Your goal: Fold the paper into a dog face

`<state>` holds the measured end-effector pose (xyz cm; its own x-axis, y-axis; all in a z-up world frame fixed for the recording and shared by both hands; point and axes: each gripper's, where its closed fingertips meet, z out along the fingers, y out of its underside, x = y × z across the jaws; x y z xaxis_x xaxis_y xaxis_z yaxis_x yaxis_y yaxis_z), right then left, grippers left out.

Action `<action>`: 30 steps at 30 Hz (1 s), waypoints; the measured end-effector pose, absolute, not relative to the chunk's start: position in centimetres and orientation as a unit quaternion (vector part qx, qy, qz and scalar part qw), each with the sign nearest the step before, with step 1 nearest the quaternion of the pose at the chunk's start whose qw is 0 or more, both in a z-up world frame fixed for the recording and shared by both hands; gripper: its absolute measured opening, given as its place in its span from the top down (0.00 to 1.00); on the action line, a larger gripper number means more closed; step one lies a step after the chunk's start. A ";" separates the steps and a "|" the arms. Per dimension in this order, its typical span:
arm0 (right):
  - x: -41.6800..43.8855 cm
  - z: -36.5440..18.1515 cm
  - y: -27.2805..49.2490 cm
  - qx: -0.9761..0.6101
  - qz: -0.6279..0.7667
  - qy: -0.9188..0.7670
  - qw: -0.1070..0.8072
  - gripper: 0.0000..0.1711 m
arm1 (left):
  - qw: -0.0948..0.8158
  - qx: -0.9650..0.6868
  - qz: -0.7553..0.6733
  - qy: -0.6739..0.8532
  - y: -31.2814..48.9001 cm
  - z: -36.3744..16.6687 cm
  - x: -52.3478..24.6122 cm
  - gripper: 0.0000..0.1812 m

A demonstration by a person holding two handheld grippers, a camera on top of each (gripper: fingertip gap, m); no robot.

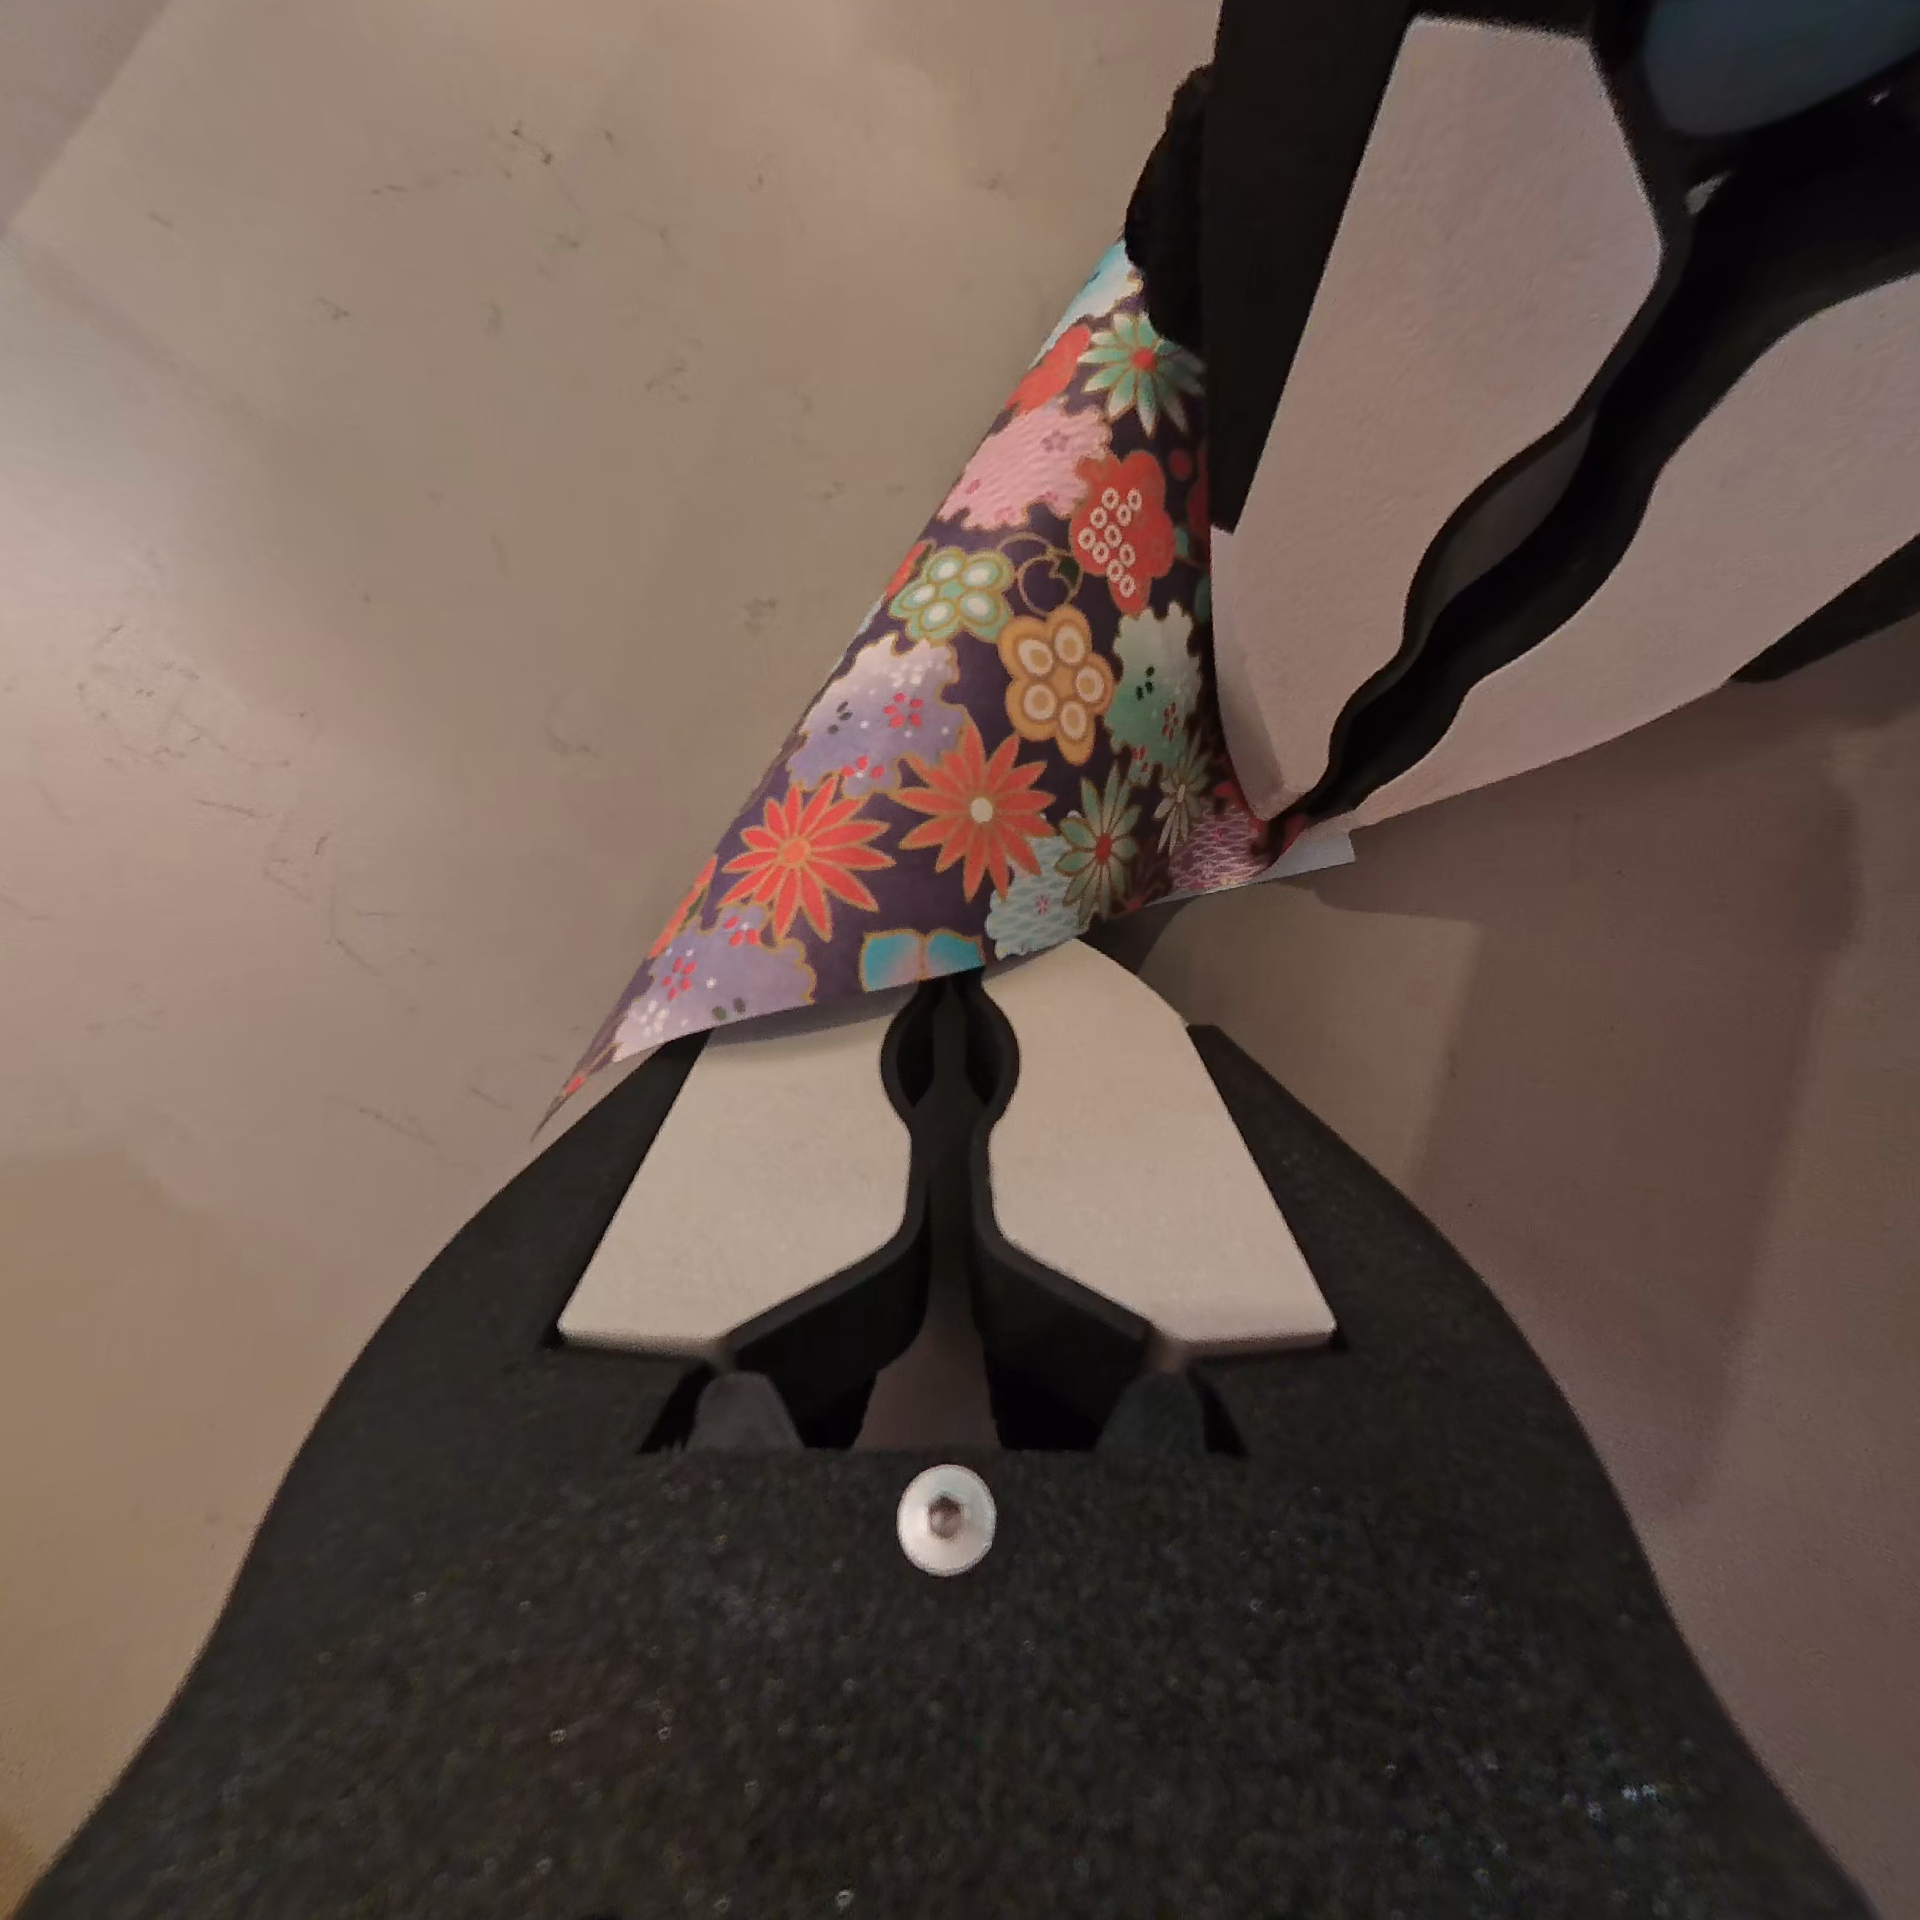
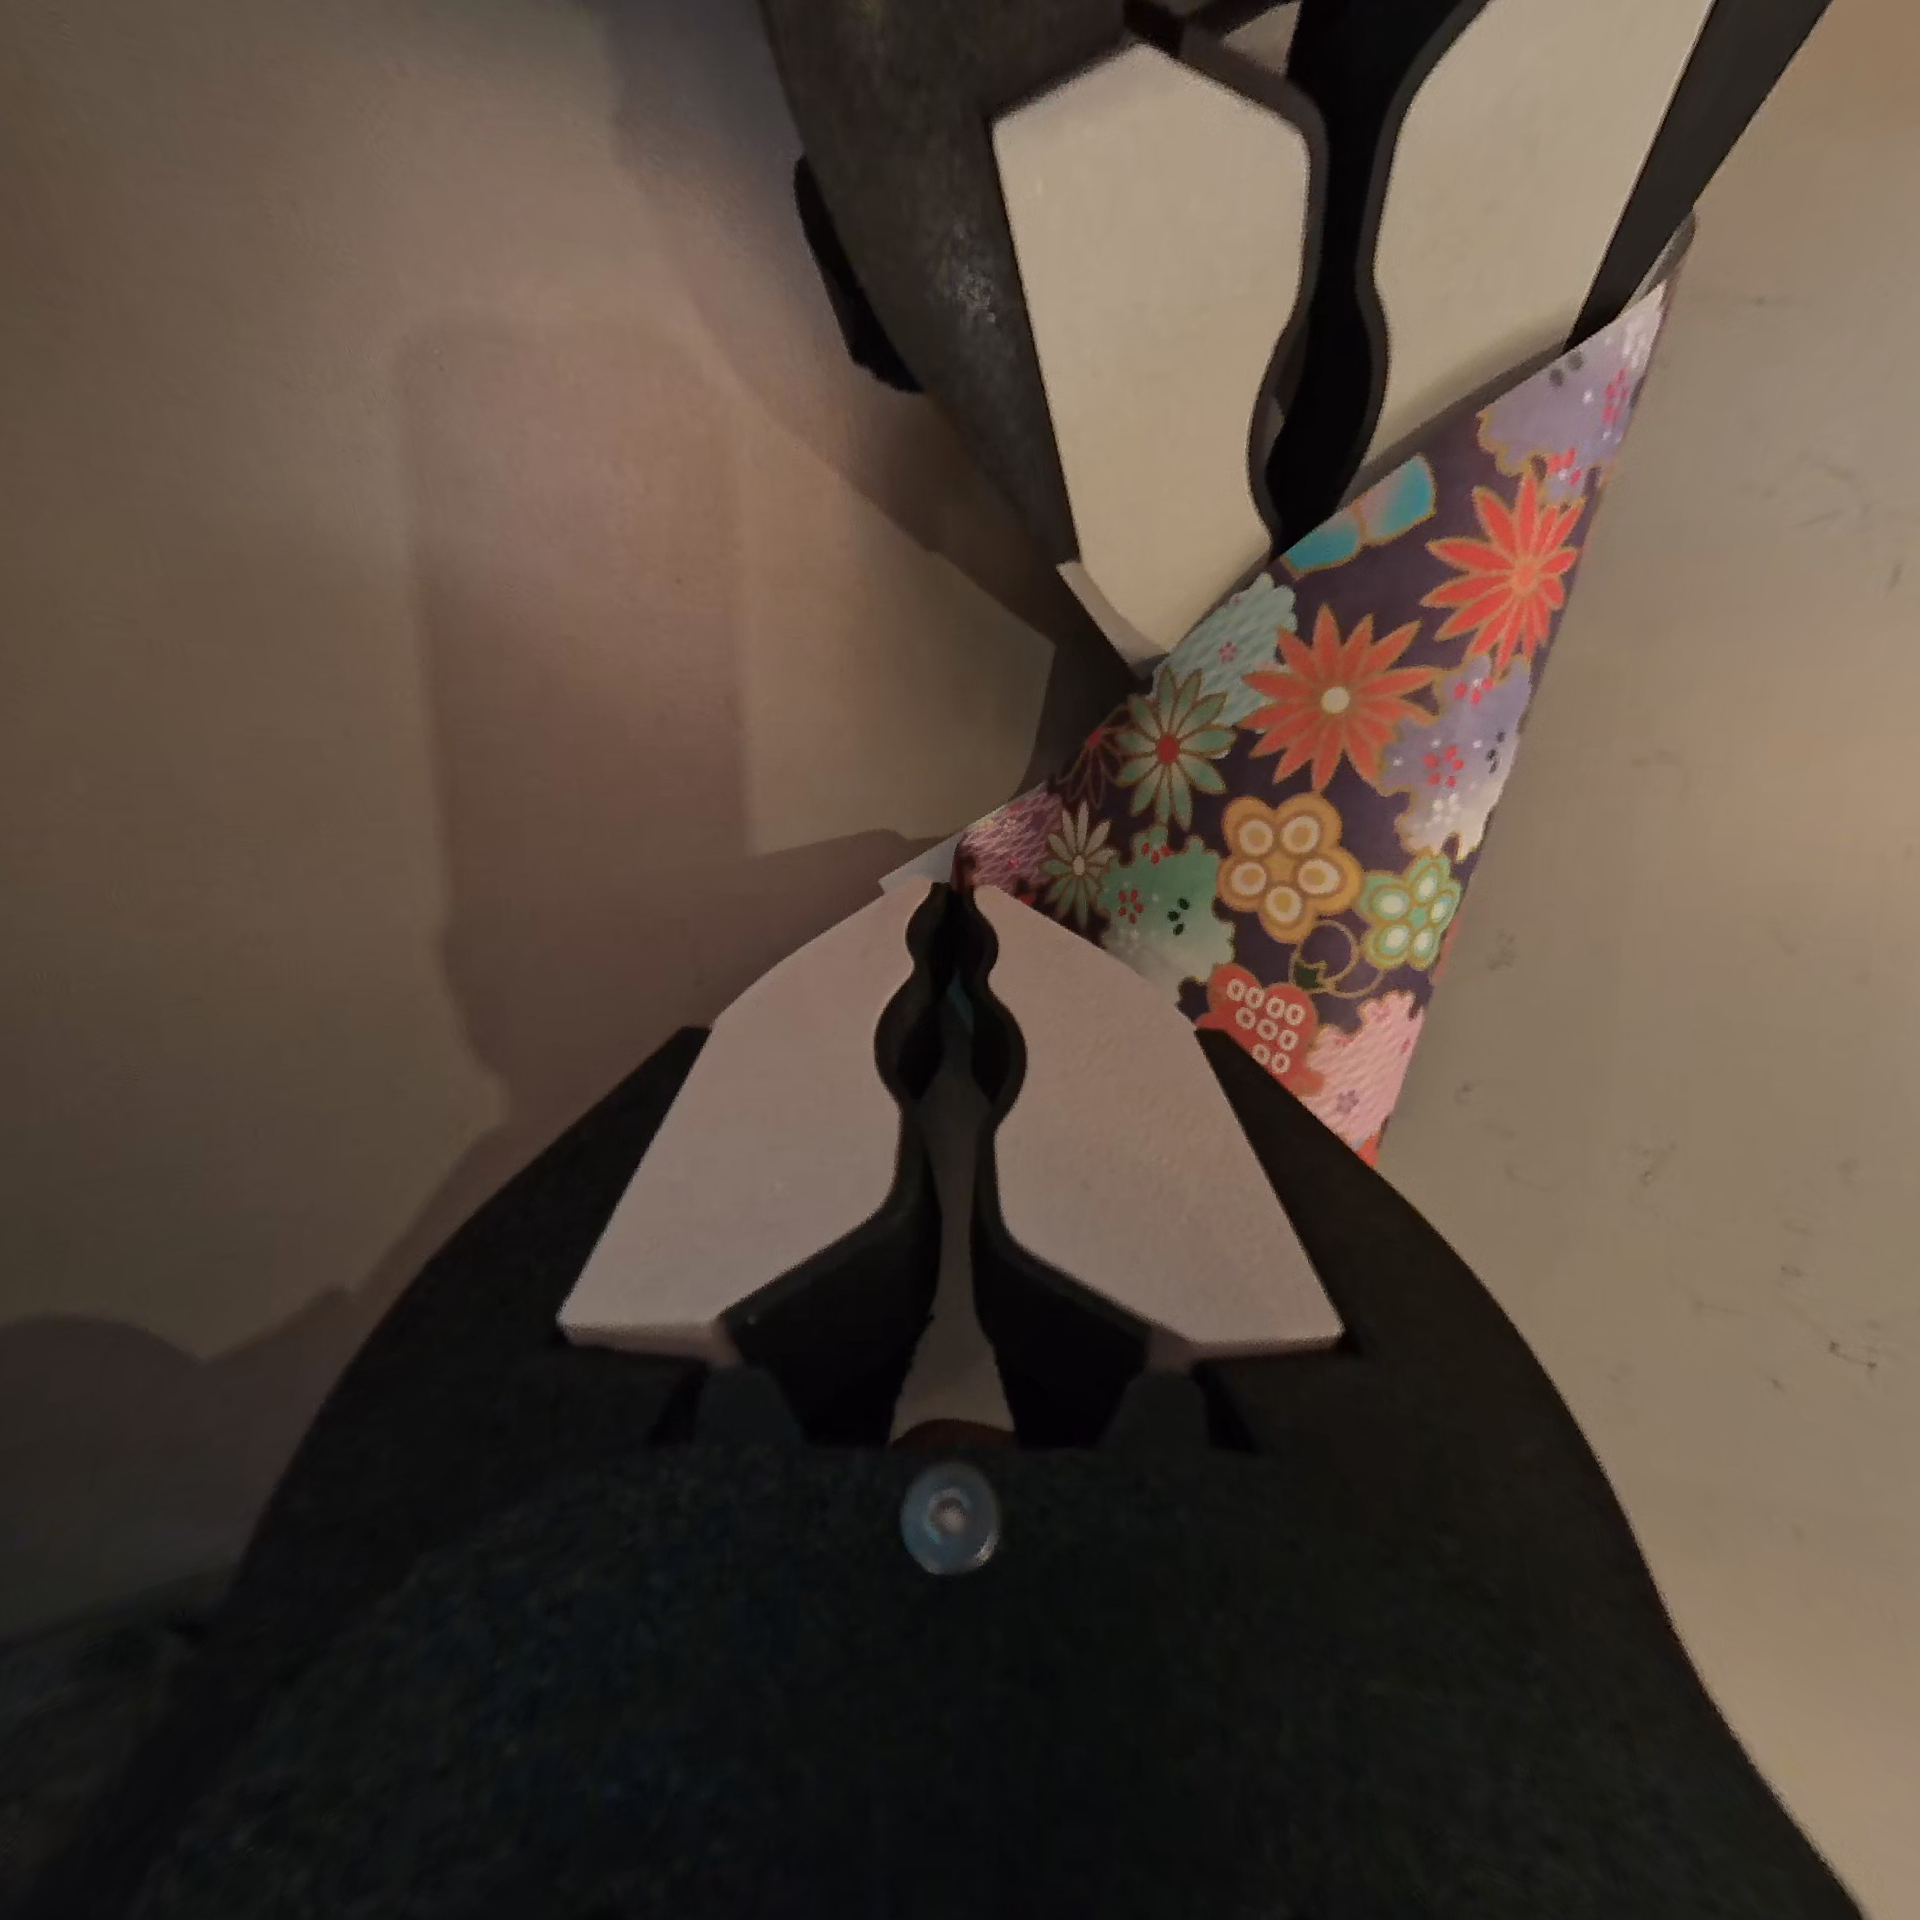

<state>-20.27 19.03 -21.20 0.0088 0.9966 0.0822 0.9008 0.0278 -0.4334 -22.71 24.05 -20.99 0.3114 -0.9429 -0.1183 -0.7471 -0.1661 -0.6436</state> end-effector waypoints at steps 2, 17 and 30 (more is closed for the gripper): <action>-20.3 -21.2 19.0 -0.683 0.123 -0.695 0.187 1.00 | 0.312 -0.748 -0.158 0.565 24.1 -21.0 -22.7 1.00; -20.3 -21.2 19.1 -0.685 0.117 -0.694 0.190 1.00 | 0.310 -0.749 -0.156 0.564 24.4 -21.1 -23.0 1.00; -20.5 -21.2 18.4 -0.688 0.148 -0.688 0.179 0.95 | 0.309 -0.750 -0.156 0.564 24.5 -21.4 -23.5 1.00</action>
